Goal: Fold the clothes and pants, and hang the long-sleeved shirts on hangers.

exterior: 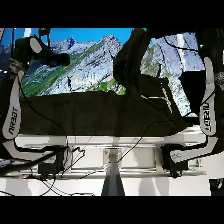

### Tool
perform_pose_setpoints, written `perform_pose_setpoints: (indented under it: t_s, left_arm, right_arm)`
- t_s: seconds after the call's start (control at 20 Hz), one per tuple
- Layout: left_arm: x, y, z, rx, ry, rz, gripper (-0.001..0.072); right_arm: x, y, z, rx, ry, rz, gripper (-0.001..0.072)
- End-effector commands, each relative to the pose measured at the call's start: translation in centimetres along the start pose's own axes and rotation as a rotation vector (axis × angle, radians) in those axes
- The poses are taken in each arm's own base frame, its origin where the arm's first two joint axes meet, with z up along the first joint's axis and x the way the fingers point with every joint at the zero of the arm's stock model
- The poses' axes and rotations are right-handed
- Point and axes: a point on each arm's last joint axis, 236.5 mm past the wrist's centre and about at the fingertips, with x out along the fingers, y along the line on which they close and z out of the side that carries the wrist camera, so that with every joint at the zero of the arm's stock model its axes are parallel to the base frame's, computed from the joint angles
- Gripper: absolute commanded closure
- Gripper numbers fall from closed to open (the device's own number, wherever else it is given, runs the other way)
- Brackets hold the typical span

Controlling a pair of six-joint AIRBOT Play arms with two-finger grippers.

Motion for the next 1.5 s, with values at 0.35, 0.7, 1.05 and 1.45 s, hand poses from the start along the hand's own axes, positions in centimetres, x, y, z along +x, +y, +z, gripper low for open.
perform_pose_setpoints:
  t_s: [0.35, 0.7, 1.05, 1.45]
  left_arm:
    - [-8.3, 4.2, 4.4, -0.090, -0.233, 0.047, 0.0235]
    - [-9.1, 3.2, 4.7, -0.112, -0.251, 0.005, 0.0235]
    - [-3.1, -2.4, 2.1, -0.153, -0.087, -0.160, 0.0235]
    - [7.1, -19.0, -6.2, -0.076, 0.200, -0.428, 0.0218]
  right_arm:
    - [-9.2, 23.6, 10.3, -0.302, -0.399, 0.388, 0.0682]
    - [-12.3, 9.2, 0.8, -0.368, 0.030, 0.044, 0.0683]
    - [-12.4, -8.6, -11.3, 0.080, 0.367, -0.149, 0.0682]
    - [-11.0, -14.0, -17.5, 0.337, 0.418, -0.230, 0.0017]
